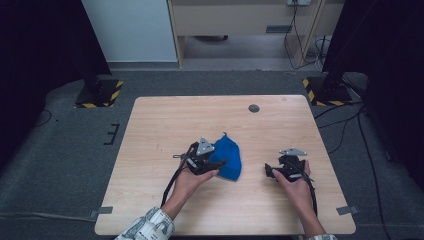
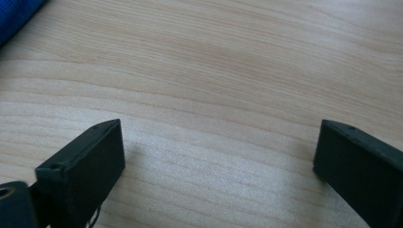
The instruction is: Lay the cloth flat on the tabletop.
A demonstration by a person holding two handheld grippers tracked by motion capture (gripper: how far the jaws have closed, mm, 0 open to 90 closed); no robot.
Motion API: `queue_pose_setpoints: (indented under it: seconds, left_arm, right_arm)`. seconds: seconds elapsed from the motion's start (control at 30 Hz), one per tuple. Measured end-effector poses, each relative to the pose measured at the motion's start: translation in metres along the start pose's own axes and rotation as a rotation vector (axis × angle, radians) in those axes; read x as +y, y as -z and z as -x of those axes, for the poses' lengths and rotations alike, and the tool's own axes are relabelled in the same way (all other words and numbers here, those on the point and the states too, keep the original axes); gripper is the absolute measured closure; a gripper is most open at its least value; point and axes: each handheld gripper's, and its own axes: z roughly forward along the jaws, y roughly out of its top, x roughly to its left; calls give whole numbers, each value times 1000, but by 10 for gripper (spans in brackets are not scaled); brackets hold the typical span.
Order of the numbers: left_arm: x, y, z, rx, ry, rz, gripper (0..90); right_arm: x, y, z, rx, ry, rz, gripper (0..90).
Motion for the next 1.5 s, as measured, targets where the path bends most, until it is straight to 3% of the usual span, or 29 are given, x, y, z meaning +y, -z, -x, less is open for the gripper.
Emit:
queue_pose_setpoints:
  seconds: [0.1, 0.2, 0.33, 0.43, 0.6, 0.7, 0.8, 1.1, 1.23, 1.3, 1.37, 1.5]
  left_arm:
    - [-3, 7, -4, 13, -1, 11, 289]
    - [-5, 15, -13, 43, 5, 24, 280]
    - [-8, 21, -37, 116, 6, 24, 288]
    - [-11, 24, -56, 146, 50, 38, 298]
    - [-15, 17, -81, 192, 90, 8, 306]
    - [-22, 8, -91, 198, 108, -19, 309]
    - [-29, 3, -95, 236, 105, -46, 327]
    - [-46, -9, -105, 215, 136, -121, 328]
    - [-50, -13, -107, 200, 166, -132, 355]
    - [-50, -15, -106, 198, 158, -131, 371]
    - [-50, -15, -103, 201, 136, -139, 408]
    - [-50, -15, -100, 198, 116, -134, 615]
  right_arm:
    - [2, 1, -4, -3, 38, 13, 82]
    - [4, 4, -8, 31, 53, 30, 170]
    - [9, 12, -12, 67, 67, 84, 334]
    - [11, 18, -15, 93, 80, 117, 428]
    - [9, 21, -17, 116, 96, 130, 533]
    - [9, 22, -18, 126, 117, 132, 595]
    - [11, 24, -20, 134, 119, 152, 657]
    - [10, 25, -27, 166, 143, 147, 685]
    - [9, 23, -30, 180, 152, 141, 687]
    - [9, 23, -30, 187, 158, 138, 688]
    - [9, 23, -31, 194, 153, 135, 689]
    - [11, 24, -35, 206, 153, 136, 705]
